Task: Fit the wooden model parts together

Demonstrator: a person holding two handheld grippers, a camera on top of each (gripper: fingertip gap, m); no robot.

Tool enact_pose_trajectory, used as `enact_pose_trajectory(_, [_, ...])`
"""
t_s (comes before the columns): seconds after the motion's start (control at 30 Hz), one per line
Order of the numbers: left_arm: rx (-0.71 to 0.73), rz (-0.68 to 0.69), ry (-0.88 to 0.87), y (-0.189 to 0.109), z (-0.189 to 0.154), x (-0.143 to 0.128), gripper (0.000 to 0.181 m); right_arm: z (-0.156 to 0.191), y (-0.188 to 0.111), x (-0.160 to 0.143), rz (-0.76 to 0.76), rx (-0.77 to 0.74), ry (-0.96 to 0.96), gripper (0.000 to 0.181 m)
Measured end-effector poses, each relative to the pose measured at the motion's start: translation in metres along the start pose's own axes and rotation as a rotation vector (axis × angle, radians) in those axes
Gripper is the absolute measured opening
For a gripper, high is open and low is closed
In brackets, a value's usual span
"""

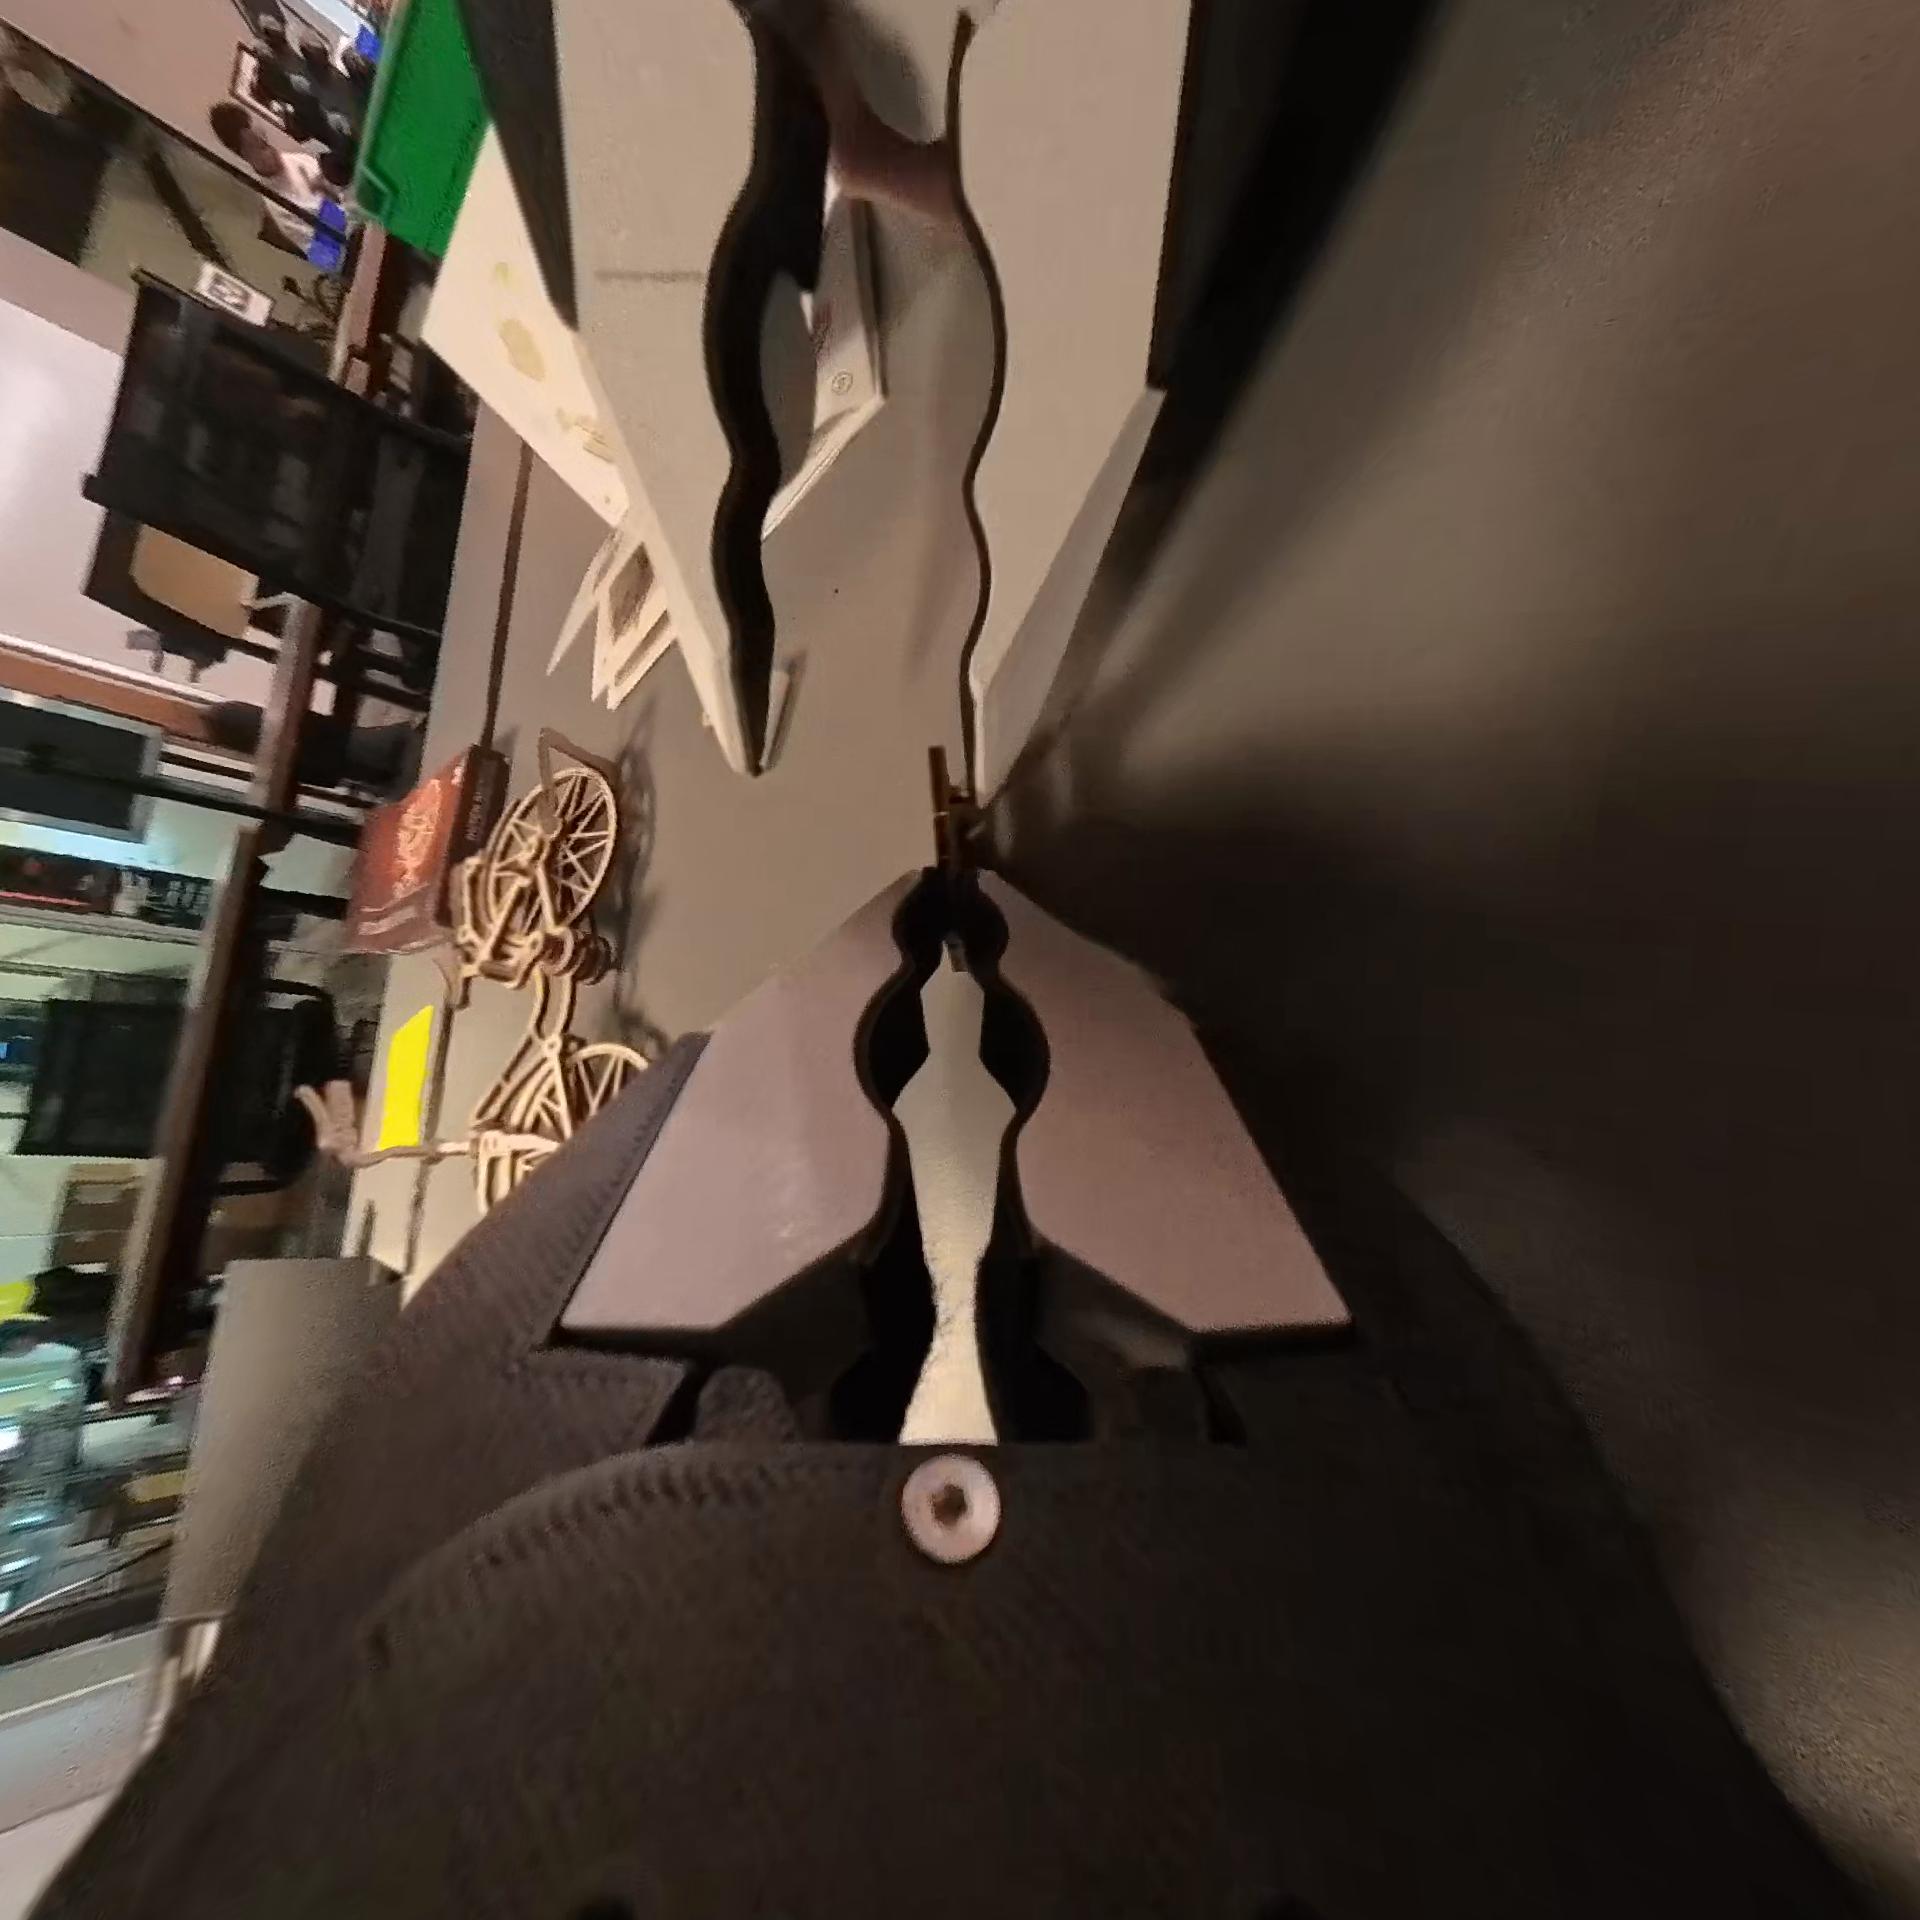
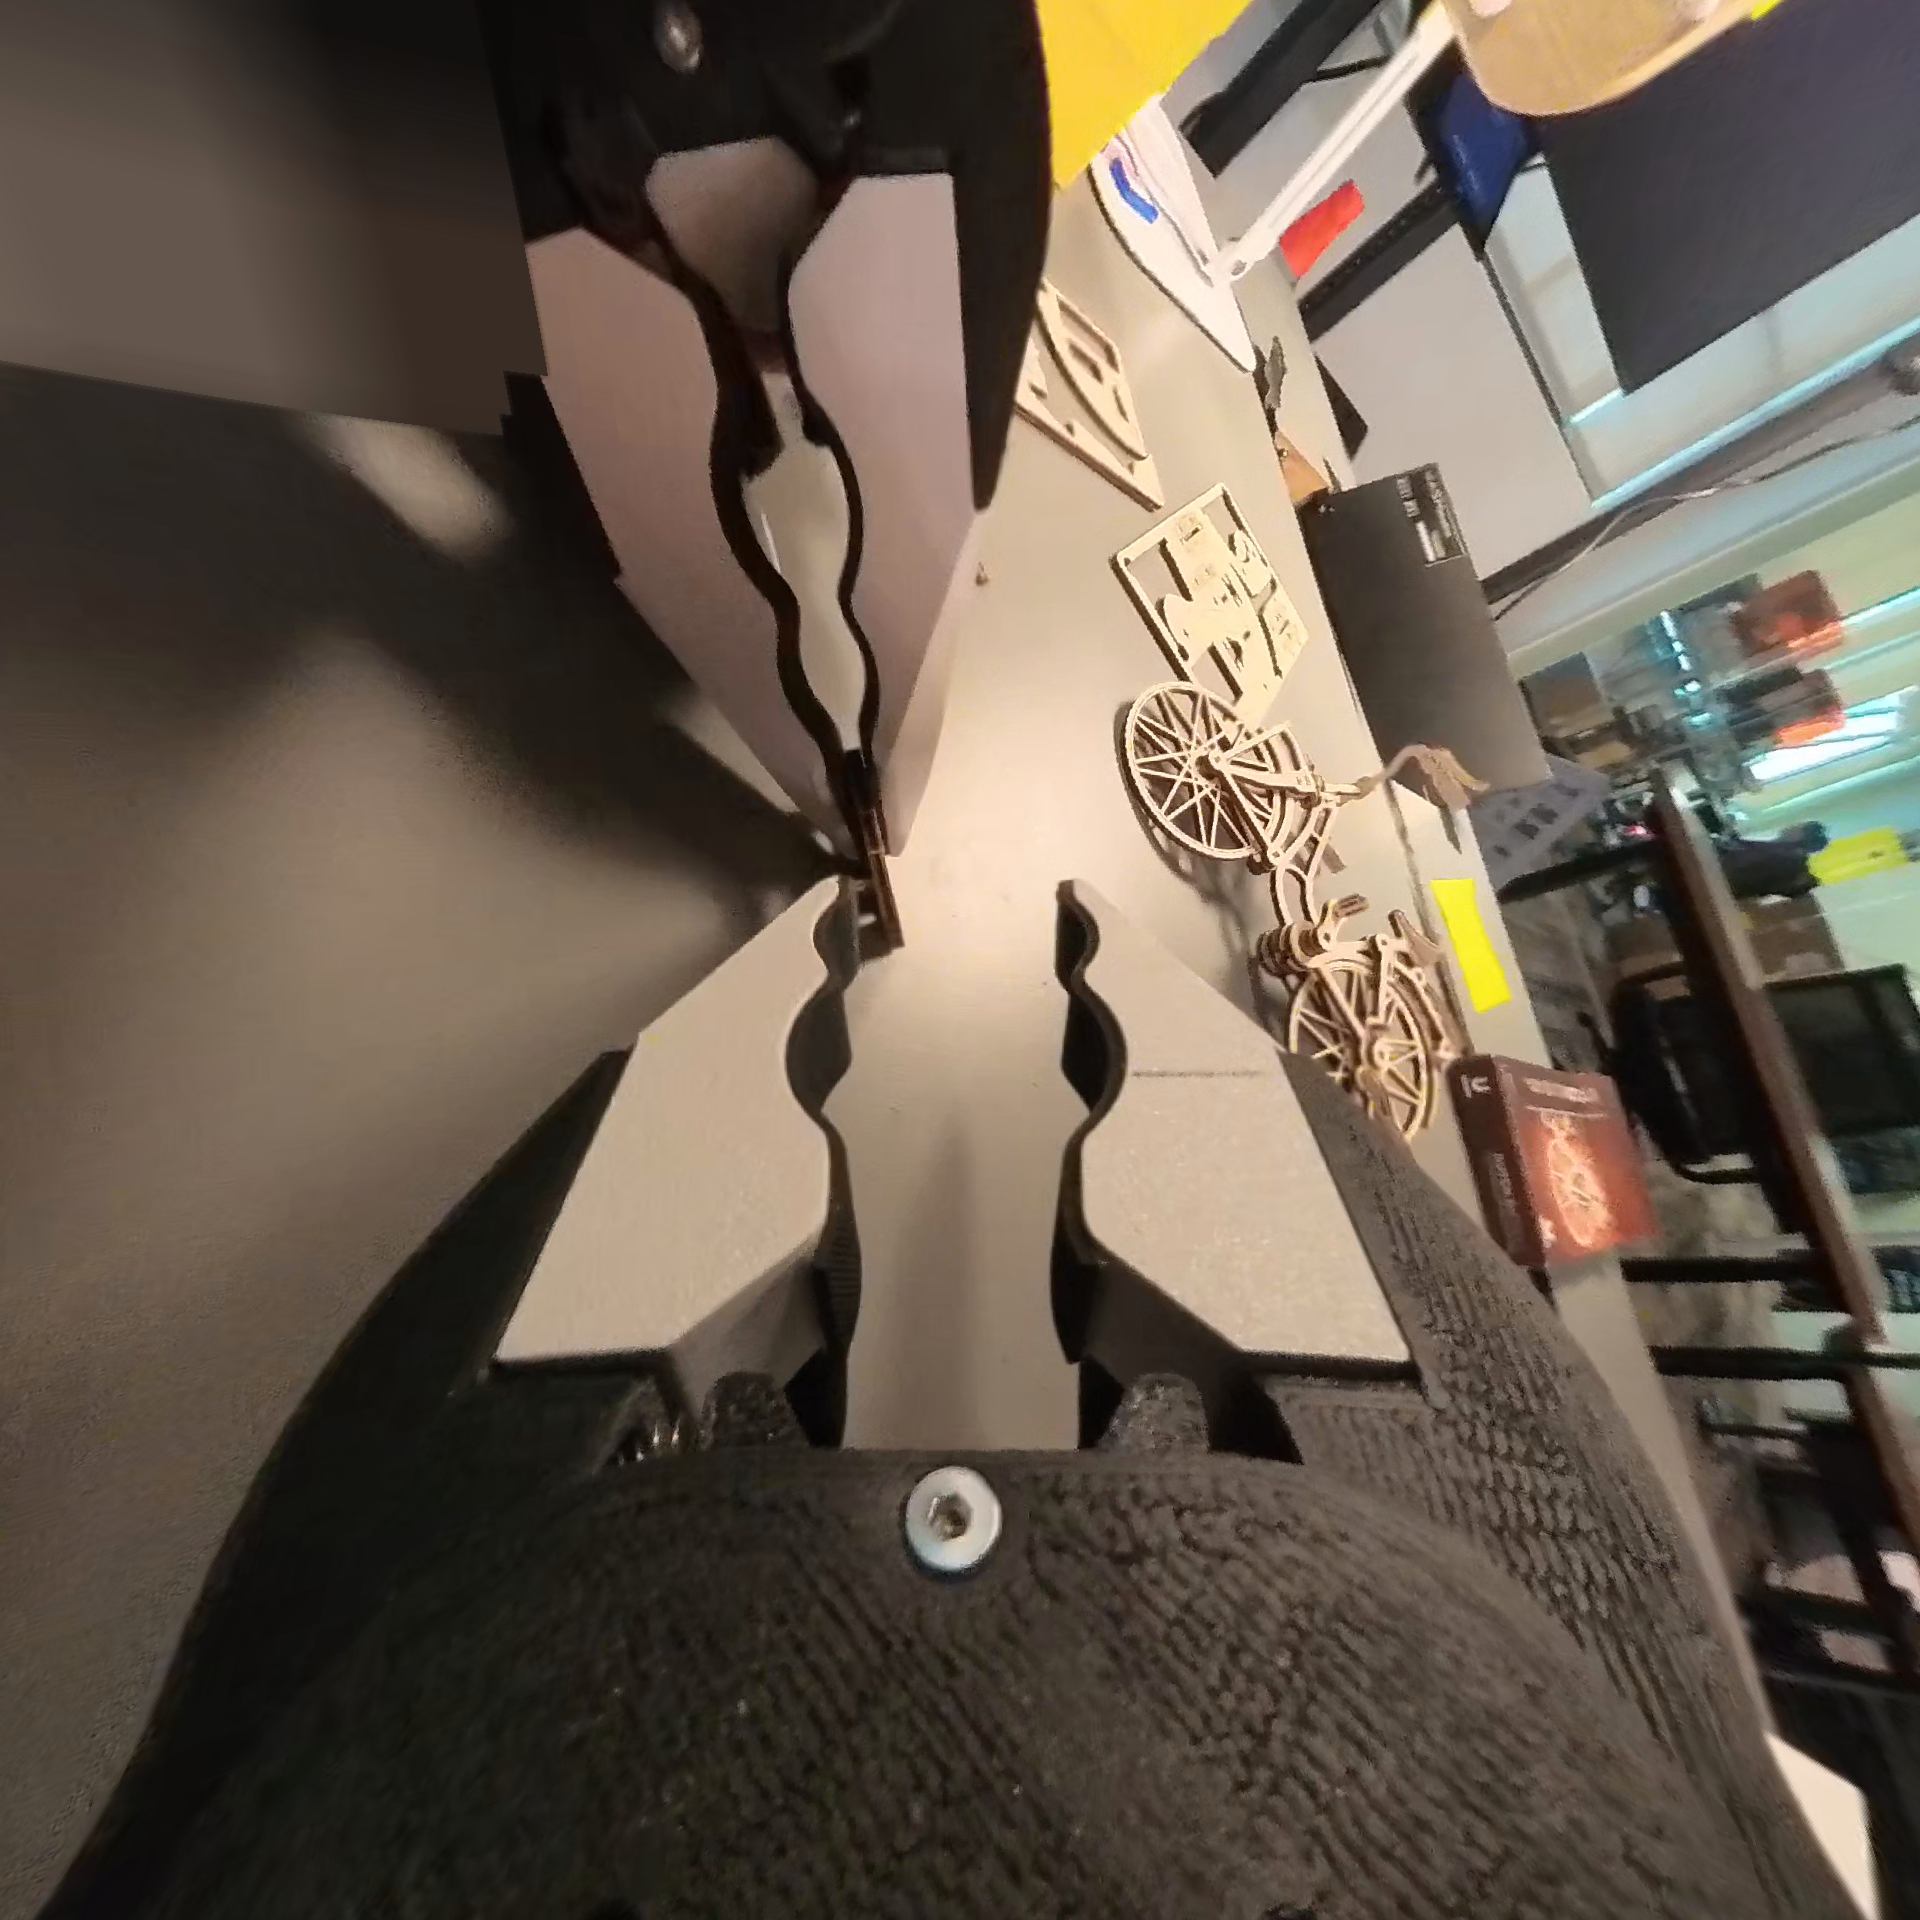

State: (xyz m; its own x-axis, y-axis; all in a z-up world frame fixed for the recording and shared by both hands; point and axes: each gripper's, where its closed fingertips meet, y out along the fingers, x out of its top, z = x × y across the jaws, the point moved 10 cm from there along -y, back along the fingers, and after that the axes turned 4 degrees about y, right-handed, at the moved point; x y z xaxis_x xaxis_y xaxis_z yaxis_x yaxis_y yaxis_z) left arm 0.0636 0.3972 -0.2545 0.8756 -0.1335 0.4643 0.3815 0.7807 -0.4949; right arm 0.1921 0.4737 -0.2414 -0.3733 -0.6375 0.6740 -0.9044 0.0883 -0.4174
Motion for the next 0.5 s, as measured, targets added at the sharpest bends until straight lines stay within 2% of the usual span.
enact_pose_trajectory(0.07, [0.014, 0.007, 0.020, 0.0005, -0.0007, 0.0000, 0.002, 0.0016, 0.0006, 0.0003, 0.005, -0.009, -0.032, 0.035])
enact_pose_trajectory(0.27, [0.022, 0.010, -0.061, 0.0025, 0.0038, -0.0016, 0.001, 0.0003, 0.0029, -0.0014, 0.005, -0.015, -0.029, 0.027])
enact_pose_trajectory(0.5, [0.011, -0.014, -0.058, 0.0033, 0.0036, -0.0001, 0.001, 0.0005, 0.0076, -0.0023, 0.022, 0.001, -0.016, 0.029])
